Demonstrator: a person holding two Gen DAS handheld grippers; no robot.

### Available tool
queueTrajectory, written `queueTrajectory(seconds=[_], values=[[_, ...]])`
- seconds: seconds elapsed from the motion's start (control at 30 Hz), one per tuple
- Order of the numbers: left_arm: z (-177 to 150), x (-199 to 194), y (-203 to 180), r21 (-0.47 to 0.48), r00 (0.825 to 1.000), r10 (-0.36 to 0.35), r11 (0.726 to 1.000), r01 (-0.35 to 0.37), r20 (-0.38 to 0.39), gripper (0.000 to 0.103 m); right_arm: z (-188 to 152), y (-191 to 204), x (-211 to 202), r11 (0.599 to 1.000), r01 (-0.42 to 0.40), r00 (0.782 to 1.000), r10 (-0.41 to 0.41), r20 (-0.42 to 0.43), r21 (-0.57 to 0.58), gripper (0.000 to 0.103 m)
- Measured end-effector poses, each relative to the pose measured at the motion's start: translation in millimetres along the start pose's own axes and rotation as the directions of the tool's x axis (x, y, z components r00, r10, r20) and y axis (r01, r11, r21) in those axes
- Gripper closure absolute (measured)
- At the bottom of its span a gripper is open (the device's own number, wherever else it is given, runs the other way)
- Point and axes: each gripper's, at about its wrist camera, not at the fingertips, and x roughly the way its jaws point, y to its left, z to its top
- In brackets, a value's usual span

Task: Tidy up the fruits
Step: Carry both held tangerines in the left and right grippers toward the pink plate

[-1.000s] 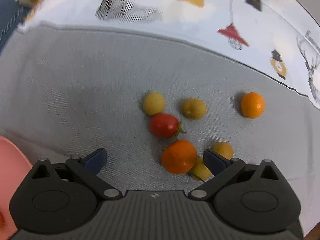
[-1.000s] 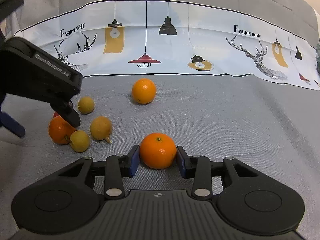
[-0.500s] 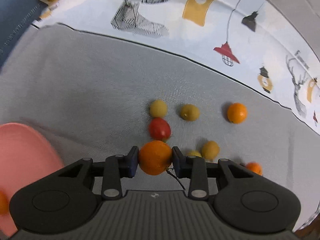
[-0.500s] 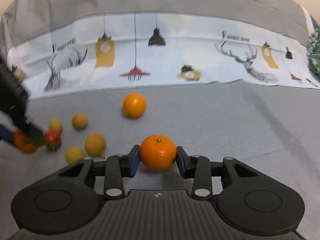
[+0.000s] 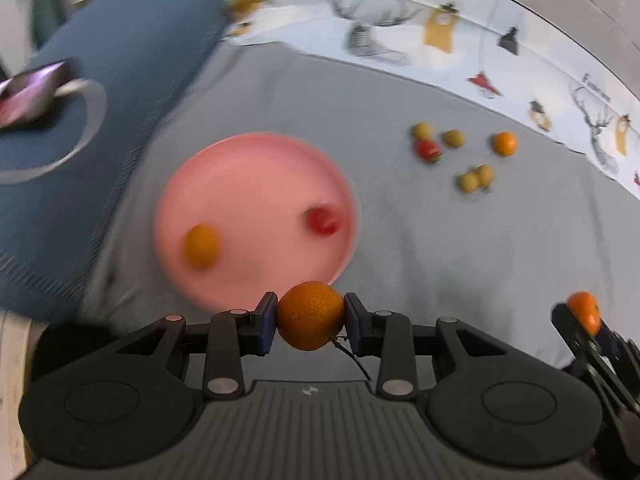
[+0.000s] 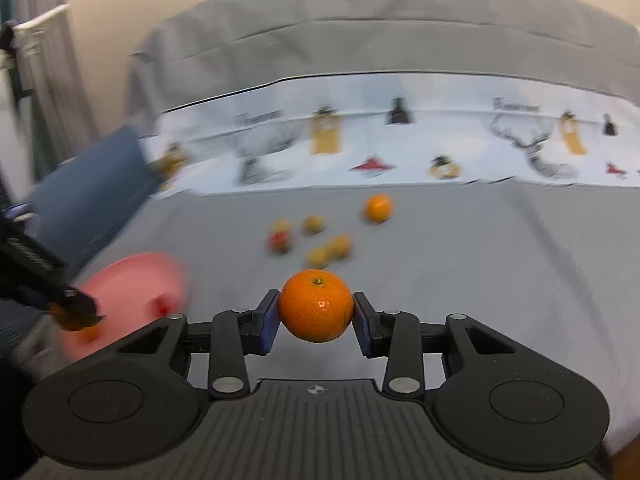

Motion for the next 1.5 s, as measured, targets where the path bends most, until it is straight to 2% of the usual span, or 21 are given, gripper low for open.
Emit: queueTrajectory(seconds=[0.1, 0.2, 0.33, 0.5, 0.9, 1.5], values=[[-28.6, -23.2, 26.0, -0.034, 0.999, 0.03, 0.999, -0.029, 0.025, 0.064, -1.2, 28.2, -27.0, 0.997, -0.075, 0.997, 0.074, -0.004, -0.027, 0.063], [-56.7, -44.9, 42.7, -0.047, 0.996, 0.044, 0.998, -0.041, 0.073, 0.064, 0.2, 54.0, -47.2, 0.989, -0.102, 0.994, 0.104, 0.02, -0.107, 0.063], [-83.7, -63.0, 58.3, -0.073, 0.994, 0.006, 0.997, 0.002, 0.11, 0.064, -3.9, 81.3, -72.1, 0.974, -0.109, 0.992, 0.12, 0.043, -0.201, 0.063], [-99.0, -81.2, 69.8, -0.094, 0.984, -0.04, 0.994, 0.057, 0.171, 0.064, -11.1, 100.7, -97.5, 0.962, -0.085, 0.992, 0.106, 0.069, -0.26, 0.063], [-115.8, -102.1, 79.2, -0.088, 0.964, -0.087, 0.99, 0.113, 0.252, 0.064, -16.7, 127.2, -116.5, 0.942, -0.05, 0.992, 0.085, 0.092, -0.333, 0.063], [-114.1, -96.2, 85.7, -0.098, 0.964, -0.099, 0.987, 0.126, 0.246, 0.064, -16.4, 131.6, -110.7, 0.935, -0.045, 0.995, 0.072, 0.064, -0.351, 0.063]])
